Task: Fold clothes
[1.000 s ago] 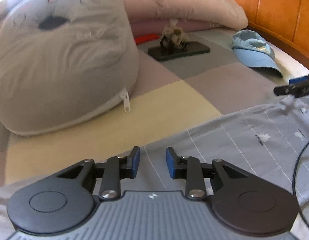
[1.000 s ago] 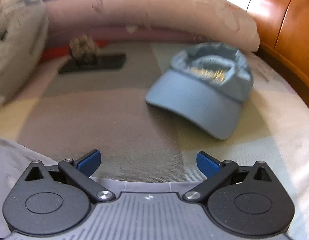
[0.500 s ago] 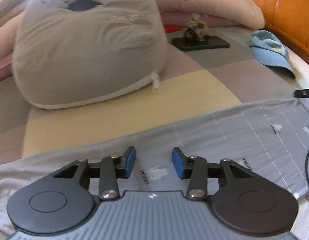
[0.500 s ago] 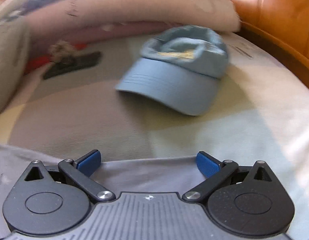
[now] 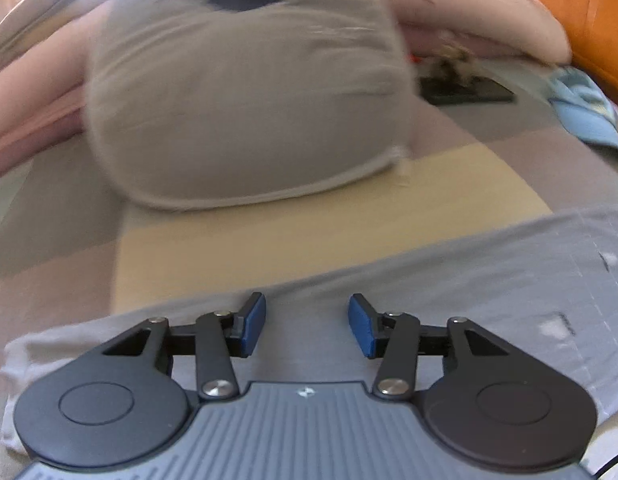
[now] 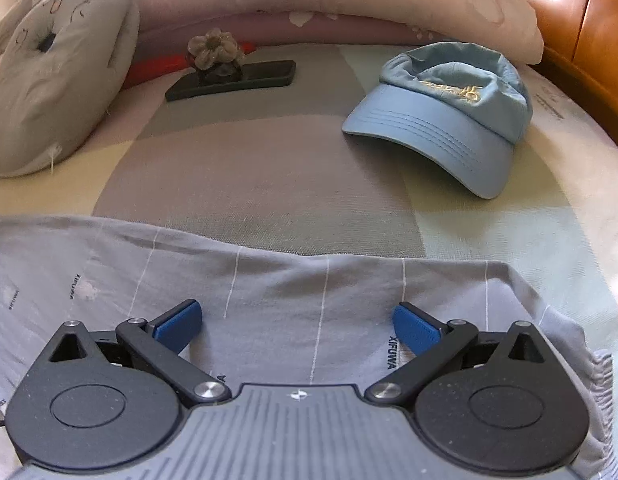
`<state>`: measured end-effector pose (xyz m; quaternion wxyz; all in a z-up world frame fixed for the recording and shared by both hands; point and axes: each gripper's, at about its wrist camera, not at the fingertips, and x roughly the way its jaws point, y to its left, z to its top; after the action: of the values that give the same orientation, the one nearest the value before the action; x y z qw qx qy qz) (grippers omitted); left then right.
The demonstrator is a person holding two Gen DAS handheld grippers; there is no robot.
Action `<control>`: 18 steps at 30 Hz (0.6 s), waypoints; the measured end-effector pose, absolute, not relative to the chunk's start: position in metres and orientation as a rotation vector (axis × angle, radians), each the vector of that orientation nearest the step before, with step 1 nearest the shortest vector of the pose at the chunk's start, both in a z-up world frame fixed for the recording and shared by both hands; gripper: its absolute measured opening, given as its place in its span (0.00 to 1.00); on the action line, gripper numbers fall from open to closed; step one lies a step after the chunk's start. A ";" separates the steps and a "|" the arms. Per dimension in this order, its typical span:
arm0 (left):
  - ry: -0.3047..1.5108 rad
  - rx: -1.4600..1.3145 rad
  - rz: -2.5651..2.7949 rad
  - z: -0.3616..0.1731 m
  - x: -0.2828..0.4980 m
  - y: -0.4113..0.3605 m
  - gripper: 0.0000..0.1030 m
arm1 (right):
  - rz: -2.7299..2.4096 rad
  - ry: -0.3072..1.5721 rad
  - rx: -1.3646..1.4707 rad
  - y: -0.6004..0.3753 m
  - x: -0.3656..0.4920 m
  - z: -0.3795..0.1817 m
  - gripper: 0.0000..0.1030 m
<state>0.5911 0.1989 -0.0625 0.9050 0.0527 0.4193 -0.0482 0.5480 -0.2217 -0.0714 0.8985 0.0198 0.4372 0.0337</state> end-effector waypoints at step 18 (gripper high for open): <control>0.923 -0.056 0.197 -0.052 0.568 0.317 0.59 | 0.067 0.868 0.007 -0.223 0.547 -0.074 1.00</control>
<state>0.5681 0.3171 -0.0515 0.8904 -0.0268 0.4444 0.0948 0.5472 -0.2230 -0.0743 0.9068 0.0033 0.4203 0.0323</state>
